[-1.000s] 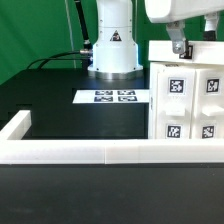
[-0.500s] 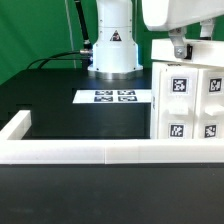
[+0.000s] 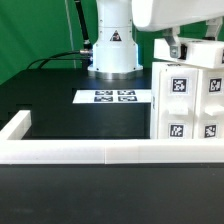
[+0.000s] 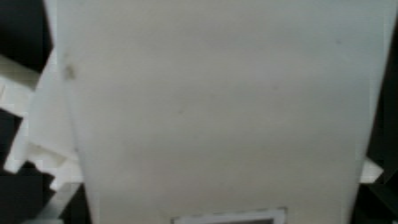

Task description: Assemble cabinet

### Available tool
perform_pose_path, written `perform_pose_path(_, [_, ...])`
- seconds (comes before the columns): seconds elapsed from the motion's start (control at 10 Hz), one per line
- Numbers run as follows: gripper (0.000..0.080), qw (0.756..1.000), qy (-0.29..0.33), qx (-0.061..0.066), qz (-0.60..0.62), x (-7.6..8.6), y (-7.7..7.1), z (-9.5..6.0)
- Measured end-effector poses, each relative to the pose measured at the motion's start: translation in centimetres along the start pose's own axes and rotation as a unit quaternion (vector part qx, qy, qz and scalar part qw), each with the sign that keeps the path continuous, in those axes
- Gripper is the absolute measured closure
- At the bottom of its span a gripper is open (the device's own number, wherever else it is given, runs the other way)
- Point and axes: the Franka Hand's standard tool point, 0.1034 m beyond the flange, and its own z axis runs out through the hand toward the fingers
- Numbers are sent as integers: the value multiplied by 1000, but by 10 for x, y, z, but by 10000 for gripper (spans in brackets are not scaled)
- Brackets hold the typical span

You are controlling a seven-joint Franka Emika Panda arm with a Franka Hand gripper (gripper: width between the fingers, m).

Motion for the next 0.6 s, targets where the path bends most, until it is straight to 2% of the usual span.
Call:
perform_pose_path(0.1, [236,999,4,-2,54,-2,-2,0])
perform_pose_path(0.3, [236,988,18,4,151,-4,-1,1])
perform_pose_path(0.6, [236,956,38,10,292,-3,-2,1])
